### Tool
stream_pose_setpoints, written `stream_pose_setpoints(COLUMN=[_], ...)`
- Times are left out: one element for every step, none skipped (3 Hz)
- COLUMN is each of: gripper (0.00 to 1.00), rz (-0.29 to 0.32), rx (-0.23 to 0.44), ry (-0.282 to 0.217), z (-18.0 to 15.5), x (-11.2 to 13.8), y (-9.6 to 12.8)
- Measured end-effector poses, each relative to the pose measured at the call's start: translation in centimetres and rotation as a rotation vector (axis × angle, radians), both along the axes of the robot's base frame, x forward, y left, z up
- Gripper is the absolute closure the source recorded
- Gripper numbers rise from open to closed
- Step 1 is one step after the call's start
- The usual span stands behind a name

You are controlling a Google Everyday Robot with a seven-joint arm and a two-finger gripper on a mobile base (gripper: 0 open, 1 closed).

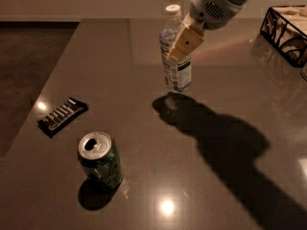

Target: Knock blue plastic bottle over

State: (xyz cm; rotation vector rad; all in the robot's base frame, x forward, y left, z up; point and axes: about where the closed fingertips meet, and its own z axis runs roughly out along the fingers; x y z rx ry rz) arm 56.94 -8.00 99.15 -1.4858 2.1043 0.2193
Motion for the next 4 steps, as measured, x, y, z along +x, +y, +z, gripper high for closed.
stream_pose_setpoints(gripper=[1.0, 1.0, 1.0, 1.0], rz=[-0.026, -0.065, -0.062, -0.015], rx=[-0.146, -0.281, -0.355, -0.426], ry=[0.055, 0.111, 0.127, 0.157], z=[0.9, 0.4, -0.2, -1.9], x=[-0.9, -1.0, -0.6, -1.2], y=[-2.9, -7.4, -9.8, -11.1])
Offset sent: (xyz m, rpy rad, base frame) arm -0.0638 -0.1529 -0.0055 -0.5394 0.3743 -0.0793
